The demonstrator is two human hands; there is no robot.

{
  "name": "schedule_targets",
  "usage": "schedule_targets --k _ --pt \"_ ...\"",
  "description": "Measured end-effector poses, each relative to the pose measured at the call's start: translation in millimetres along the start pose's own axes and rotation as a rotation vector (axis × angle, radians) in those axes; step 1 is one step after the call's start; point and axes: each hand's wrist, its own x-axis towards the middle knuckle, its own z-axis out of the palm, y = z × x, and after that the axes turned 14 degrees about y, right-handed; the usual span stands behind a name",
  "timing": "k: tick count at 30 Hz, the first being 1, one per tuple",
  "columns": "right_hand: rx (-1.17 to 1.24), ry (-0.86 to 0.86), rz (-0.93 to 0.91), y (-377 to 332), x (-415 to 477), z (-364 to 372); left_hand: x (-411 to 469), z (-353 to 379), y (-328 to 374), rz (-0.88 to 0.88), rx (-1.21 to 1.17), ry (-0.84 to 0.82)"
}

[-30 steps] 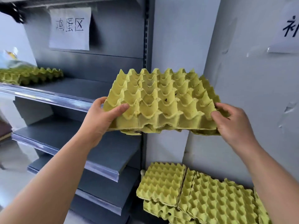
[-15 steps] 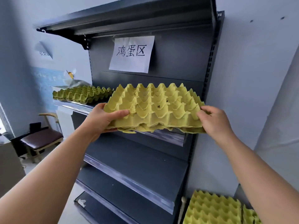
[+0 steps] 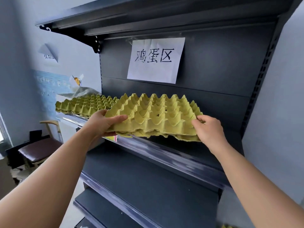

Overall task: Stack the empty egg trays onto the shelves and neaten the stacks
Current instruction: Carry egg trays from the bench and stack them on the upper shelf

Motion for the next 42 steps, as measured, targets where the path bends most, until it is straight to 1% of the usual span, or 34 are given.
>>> schedule_targets --k 4,8,12,14,18,21,27,33,37,42 --pt "-0.023 0.016 0.042 1.5 4.6 28.9 42.2 -1.9 -7.3 -0.024 0.042 -0.038" --pt "-0.048 0.06 0.071 -3.4 -0.1 51.4 80.7 -6.3 -16.4 -0.012 0.101 -0.125" --pt "-0.059 0.126 0.133 -9.7 -10.0 68.4 116.0 -12.2 -23.0 -0.017 0.103 -0.216" --pt "-0.074 0.161 0.152 -13.8 -13.0 74.6 127.9 -13.9 -22.1 0.012 0.103 -0.257" --pt "-0.074 0.246 0.152 -32.1 -19.0 82.5 141.8 -24.9 -7.2 0.039 0.046 -0.262" --pt "-0.054 0.256 0.148 -49.3 -21.9 90.3 151.3 -41.3 2.5 0.062 0.047 -0.264" --pt "0.004 0.19 0.097 -86.8 -21.7 132.2 175.7 -90.1 8.8 0.103 0.069 -0.201" --pt "0.009 0.107 0.044 -122.8 -11.3 183.6 198.0 -132.9 6.0 0.104 0.038 -0.064" --pt "0.011 0.047 0.01 -145.1 -3.3 222.1 223.2 -162.0 -4.6 0.094 0.04 0.026" --pt "-0.01 0.021 -0.006 -167.5 0.0 271.5 264.3 -192.6 -21.0 0.088 0.046 0.087"
